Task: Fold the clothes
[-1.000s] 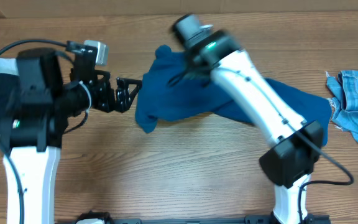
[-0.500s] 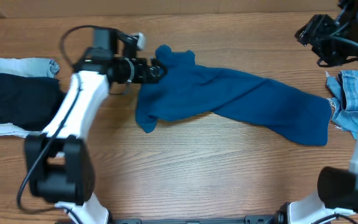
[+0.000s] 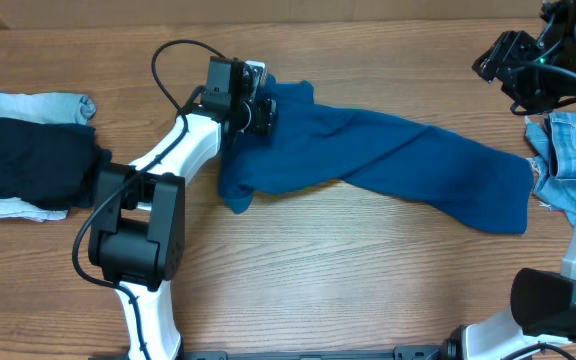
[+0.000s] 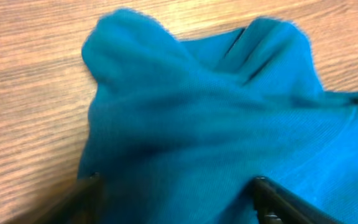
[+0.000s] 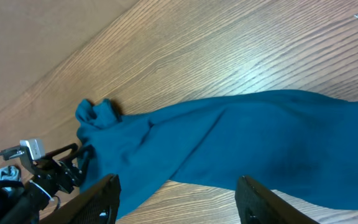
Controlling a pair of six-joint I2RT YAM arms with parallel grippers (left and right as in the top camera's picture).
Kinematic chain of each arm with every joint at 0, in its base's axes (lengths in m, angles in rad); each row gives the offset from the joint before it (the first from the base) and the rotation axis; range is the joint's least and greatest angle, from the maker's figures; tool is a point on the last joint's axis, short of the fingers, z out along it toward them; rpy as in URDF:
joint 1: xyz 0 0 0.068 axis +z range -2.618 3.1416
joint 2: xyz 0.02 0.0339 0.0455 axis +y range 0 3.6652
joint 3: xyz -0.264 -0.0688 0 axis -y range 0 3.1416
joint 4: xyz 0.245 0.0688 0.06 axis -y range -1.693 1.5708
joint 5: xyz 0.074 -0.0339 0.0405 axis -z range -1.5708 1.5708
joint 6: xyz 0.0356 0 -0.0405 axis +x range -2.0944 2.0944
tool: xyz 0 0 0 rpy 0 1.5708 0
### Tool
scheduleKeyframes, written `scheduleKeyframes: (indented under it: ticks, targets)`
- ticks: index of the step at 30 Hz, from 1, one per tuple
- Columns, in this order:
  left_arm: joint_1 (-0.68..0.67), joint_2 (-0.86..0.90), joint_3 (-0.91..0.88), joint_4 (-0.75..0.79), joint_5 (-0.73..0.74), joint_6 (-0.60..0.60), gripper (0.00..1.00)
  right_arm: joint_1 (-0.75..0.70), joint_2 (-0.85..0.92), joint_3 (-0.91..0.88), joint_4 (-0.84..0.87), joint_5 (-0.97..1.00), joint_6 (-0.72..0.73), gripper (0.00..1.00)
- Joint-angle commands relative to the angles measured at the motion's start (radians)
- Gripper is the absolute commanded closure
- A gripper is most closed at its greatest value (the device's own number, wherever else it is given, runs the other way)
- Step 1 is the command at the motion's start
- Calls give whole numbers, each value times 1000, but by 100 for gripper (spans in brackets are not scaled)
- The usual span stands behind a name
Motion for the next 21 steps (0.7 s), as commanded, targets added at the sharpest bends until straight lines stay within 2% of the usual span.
scheduleKeyframes:
  ticks: [1, 2, 3, 6, 9, 16, 18, 21]
  targets:
    - [-13, 19, 6, -8, -67, 25, 9, -1, -1, 10, -4, 13, -19, 37]
    - [-7, 18, 6, -6, -119, -5, 9, -1, -1, 10, -10, 13, -19, 36]
    - [9, 18, 9, 22, -110, -61, 5, -1, -1, 10, -12, 18, -19, 36]
    - [63, 20, 9, 130, 13, -163, 5, -1, -1, 10, -18, 20, -31, 36]
    - [80, 40, 9, 174, 50, -197, 5, -1, -1, 10, -26, 20, -35, 36]
    - [71, 127, 9, 206, 134, -205, 20, -1, -1, 10, -68, 21, -42, 36]
    - [72, 127, 9, 235, 135, -224, 29, -1, -1, 10, -71, 20, -41, 36]
    - [77, 122, 22, 254, 183, -230, 64, -1, -1, 10, -73, 20, -42, 36]
